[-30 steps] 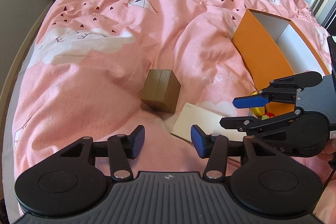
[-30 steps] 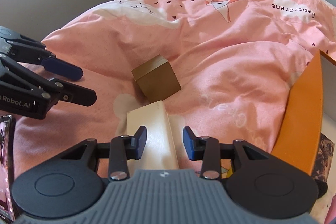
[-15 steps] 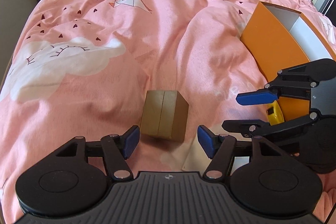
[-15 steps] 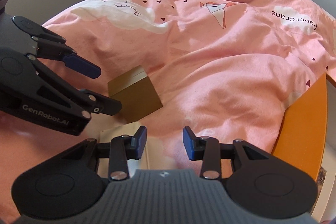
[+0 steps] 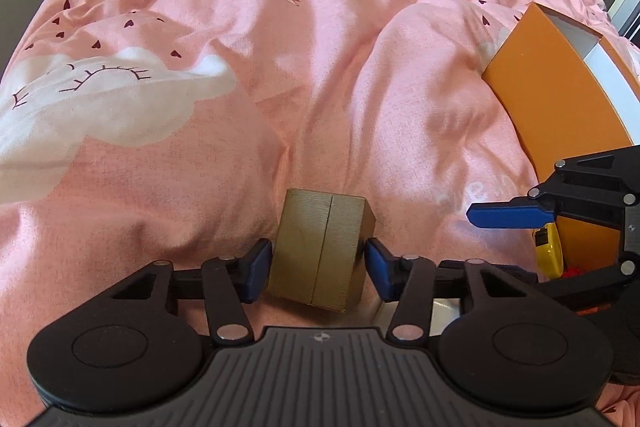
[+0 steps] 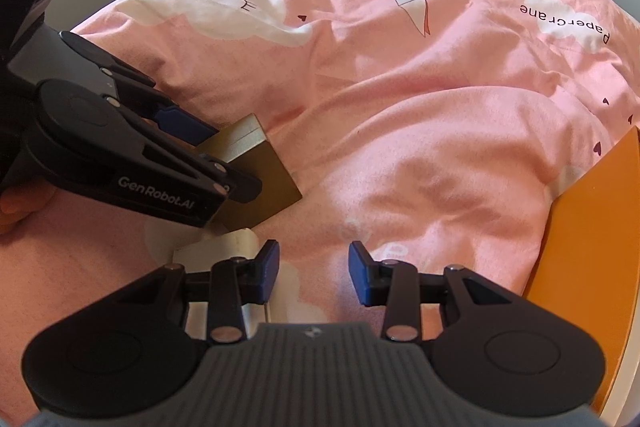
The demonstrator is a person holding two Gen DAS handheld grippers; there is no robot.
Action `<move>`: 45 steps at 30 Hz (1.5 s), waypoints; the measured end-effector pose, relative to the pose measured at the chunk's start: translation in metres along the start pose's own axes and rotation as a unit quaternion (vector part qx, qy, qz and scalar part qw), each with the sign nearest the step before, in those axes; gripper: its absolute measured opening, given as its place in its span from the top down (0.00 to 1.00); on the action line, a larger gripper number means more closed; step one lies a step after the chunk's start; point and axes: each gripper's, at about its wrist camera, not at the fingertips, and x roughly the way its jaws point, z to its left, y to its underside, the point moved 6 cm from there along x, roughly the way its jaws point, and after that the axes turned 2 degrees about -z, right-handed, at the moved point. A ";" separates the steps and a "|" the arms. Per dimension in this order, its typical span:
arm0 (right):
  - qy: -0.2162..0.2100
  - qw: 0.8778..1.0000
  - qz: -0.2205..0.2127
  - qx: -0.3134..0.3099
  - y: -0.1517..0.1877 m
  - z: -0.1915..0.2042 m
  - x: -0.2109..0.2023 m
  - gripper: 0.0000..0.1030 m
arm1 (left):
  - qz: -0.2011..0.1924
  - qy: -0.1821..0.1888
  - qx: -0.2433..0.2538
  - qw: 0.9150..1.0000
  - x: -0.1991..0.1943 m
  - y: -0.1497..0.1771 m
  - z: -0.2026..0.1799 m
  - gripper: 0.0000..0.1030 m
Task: Organize objects
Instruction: 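Grasp the gold cube box with the left tool while the right tool approaches the white glasses case, then grasp the white glasses case with the right tool and lift it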
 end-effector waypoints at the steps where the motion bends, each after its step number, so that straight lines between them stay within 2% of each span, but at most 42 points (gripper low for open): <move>1: 0.001 1.000 0.000 0.001 0.000 0.000 0.000 0.61 | -0.001 0.000 -0.001 1.000 -0.001 0.000 0.000 0.44; 12: -0.008 1.000 0.000 0.017 0.005 -0.010 -0.020 0.61 | -0.018 -0.004 0.011 1.000 -0.029 0.006 -0.011 0.46; 16: -0.052 0.997 0.014 0.050 0.010 -0.011 -0.033 0.61 | -0.026 -0.008 -0.001 1.000 -0.048 0.013 -0.014 0.46; 20: -0.101 0.992 0.040 0.056 0.017 0.006 -0.038 0.61 | -0.014 -0.013 -0.012 1.000 -0.060 0.023 -0.014 0.47; 24: -0.109 0.989 0.076 0.066 0.024 0.012 -0.029 0.61 | -0.013 -0.016 -0.015 1.000 -0.068 0.030 -0.014 0.47; 26: -0.114 0.985 0.099 0.079 0.029 0.010 -0.021 0.61 | -0.014 -0.016 -0.018 1.000 -0.072 0.032 -0.015 0.47; 28: -0.131 0.979 0.115 0.108 0.035 0.006 -0.013 0.55 | -0.015 -0.014 -0.019 1.000 -0.074 0.034 -0.017 0.47; 34: -0.156 0.966 0.128 0.163 0.042 -0.004 -0.002 0.51 | -0.010 -0.017 -0.015 1.000 -0.076 0.039 -0.021 0.47; 37: -0.164 0.958 0.133 0.194 0.042 -0.009 0.001 0.53 | -0.008 -0.020 -0.016 1.000 -0.075 0.040 -0.022 0.47; 43: -0.141 0.977 0.092 0.130 0.031 0.002 -0.027 0.75 | -0.007 -0.026 -0.020 0.999 -0.080 0.041 -0.022 0.47; 45: -0.127 0.984 0.079 0.102 0.025 0.004 -0.039 0.76 | -0.009 -0.028 -0.018 0.999 -0.084 0.040 -0.024 0.47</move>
